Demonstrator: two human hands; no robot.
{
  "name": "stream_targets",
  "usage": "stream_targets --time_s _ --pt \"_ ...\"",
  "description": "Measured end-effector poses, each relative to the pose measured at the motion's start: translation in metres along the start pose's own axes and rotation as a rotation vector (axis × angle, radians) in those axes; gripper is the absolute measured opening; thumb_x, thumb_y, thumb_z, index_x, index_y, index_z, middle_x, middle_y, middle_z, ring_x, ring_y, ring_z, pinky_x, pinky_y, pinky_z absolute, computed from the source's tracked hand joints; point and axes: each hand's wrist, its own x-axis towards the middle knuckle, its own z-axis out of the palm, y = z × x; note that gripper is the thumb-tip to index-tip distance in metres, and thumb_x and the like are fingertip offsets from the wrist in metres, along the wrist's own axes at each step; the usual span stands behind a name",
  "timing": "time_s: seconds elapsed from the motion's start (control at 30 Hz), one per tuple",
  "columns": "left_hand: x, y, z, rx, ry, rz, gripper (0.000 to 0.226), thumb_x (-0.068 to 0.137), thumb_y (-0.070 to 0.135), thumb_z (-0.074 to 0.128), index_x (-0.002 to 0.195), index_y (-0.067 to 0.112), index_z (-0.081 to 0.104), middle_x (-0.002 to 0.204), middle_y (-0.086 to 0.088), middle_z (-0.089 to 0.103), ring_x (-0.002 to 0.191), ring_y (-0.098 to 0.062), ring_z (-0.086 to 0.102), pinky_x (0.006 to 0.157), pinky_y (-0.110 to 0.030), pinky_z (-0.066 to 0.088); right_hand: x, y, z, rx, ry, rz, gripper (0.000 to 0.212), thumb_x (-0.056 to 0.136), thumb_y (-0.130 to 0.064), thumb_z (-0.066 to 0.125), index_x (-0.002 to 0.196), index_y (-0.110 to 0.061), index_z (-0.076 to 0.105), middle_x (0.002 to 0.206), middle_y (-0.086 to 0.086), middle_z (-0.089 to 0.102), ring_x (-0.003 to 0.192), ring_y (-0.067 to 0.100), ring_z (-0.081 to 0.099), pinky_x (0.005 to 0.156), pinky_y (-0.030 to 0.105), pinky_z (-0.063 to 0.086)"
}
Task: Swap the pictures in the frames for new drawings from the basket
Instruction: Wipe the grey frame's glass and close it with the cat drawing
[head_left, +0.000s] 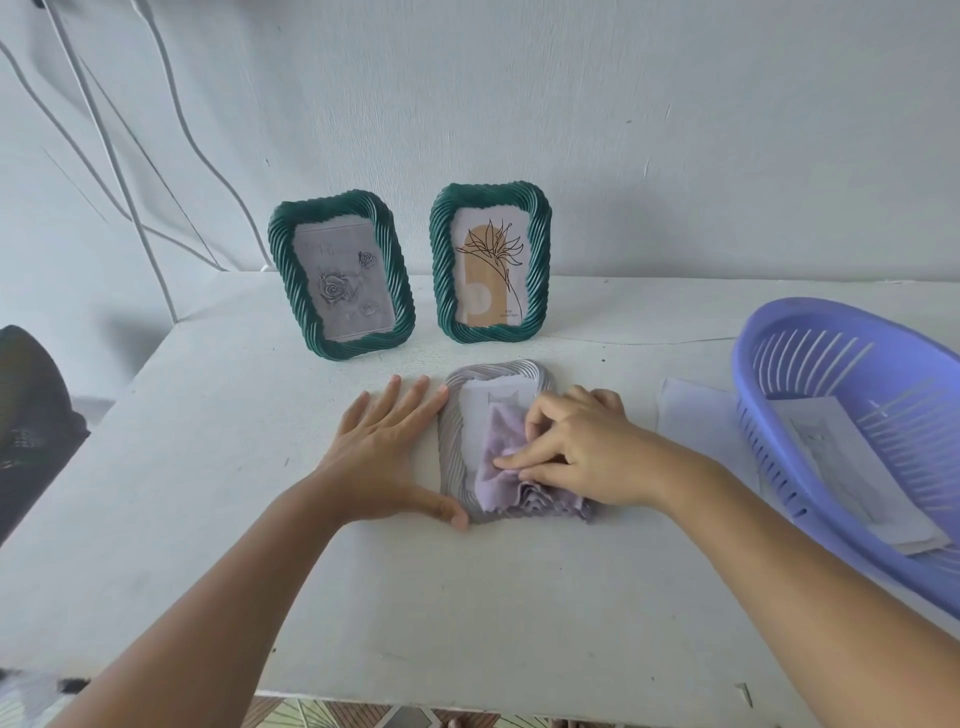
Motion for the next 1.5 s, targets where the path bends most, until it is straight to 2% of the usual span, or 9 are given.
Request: stream_targets --time_s 0.17,0.3,0.4,0.57,0.8,1.0,1.2,1.37,1.5 --pt "0.0 -0.001 0.0 0.0 -0.002 0.001 0.148 0.037 0.107 0.051 0.156 0.048 -0.015 0.167 0.015 -0.018 0.15 -0.009 -0.03 0.125 -0.044 -0.011 0.019 -0.012 0.009 -0.106 0.171 0.059 0.029 0.099 -0.054 0.052 0.125 -0.057 0.062 0.102 -0.014 0.04 0.106 0.014 0.034 0.099 0.04 0.025" --pt "0.0 0.0 0.001 0.003 0.007 -0.002 0.15 0.034 0.108 0.049 0.157 0.047 -0.013 0.168 0.015 -0.016 0.15 -0.008 -0.03 0.126 -0.044 -0.009 0.015 -0.021 0.012 -0.045 0.036 -0.039 0.026 0.098 -0.055 0.053 0.12 -0.057 0.065 0.104 -0.015 0.04 0.11 0.013 0.033 0.102 0.041 0.024" --pt "0.0 -0.001 0.001 0.0 0.007 -0.001 0.149 0.035 0.109 0.047 0.157 0.047 -0.013 0.168 0.015 -0.016 0.15 -0.008 -0.03 0.125 -0.044 -0.01 0.002 -0.006 -0.001 0.01 -0.04 -0.009 0.024 0.095 -0.059 0.055 0.117 -0.063 0.064 0.104 -0.018 0.042 0.104 0.009 0.031 0.101 0.034 0.021" --pt "0.001 -0.001 0.001 0.002 0.004 0.002 0.147 0.036 0.108 0.049 0.154 0.051 -0.016 0.168 0.015 -0.016 0.15 -0.009 -0.03 0.125 -0.044 -0.01 0.015 -0.006 0.0 -0.085 0.107 0.037 0.027 0.097 -0.055 0.055 0.122 -0.06 0.063 0.104 -0.016 0.041 0.102 0.009 0.028 0.097 0.036 0.023" --pt "0.0 0.0 0.001 0.009 0.005 -0.004 0.149 0.034 0.109 0.047 0.156 0.049 -0.016 0.168 0.014 -0.016 0.15 -0.009 -0.03 0.125 -0.045 -0.009 0.005 -0.005 -0.006 0.026 -0.08 -0.035 0.024 0.096 -0.051 0.06 0.115 -0.064 0.064 0.104 -0.023 0.041 0.101 0.004 0.027 0.097 0.03 0.018" --pt "-0.001 0.001 -0.001 0.0 -0.003 -0.002 0.148 0.035 0.108 0.049 0.155 0.05 -0.017 0.167 0.015 -0.017 0.15 -0.009 -0.03 0.125 -0.045 -0.01 0.017 -0.01 0.001 -0.079 0.081 0.003 0.027 0.099 -0.052 0.053 0.122 -0.061 0.062 0.106 -0.017 0.042 0.107 0.013 0.031 0.097 0.034 0.02" --pt "0.001 0.0 0.0 0.007 0.001 -0.006 0.149 0.035 0.109 0.048 0.156 0.049 -0.015 0.167 0.016 -0.017 0.149 -0.008 -0.031 0.125 -0.045 -0.01 0.005 -0.005 -0.004 0.012 -0.077 -0.04 0.024 0.098 -0.049 0.058 0.113 -0.066 0.064 0.104 -0.024 0.041 0.106 0.005 0.03 0.102 0.03 0.015" --pt "0.001 0.0 0.0 0.007 -0.003 -0.004 0.147 0.035 0.109 0.047 0.154 0.05 -0.016 0.167 0.016 -0.018 0.149 -0.008 -0.031 0.125 -0.045 -0.011 0.013 -0.003 -0.007 -0.031 0.019 0.012 0.024 0.098 -0.049 0.057 0.114 -0.066 0.063 0.106 -0.02 0.042 0.104 0.009 0.03 0.101 0.033 0.018" --pt "0.001 0.0 0.001 0.012 0.002 -0.009 0.15 0.033 0.109 0.047 0.157 0.048 -0.014 0.167 0.016 -0.017 0.15 -0.008 -0.03 0.126 -0.045 -0.009 0.015 -0.018 0.0 0.014 -0.052 -0.064 0.025 0.098 -0.043 0.059 0.113 -0.063 0.065 0.109 -0.02 0.042 0.107 0.005 0.028 0.105 0.032 0.013"
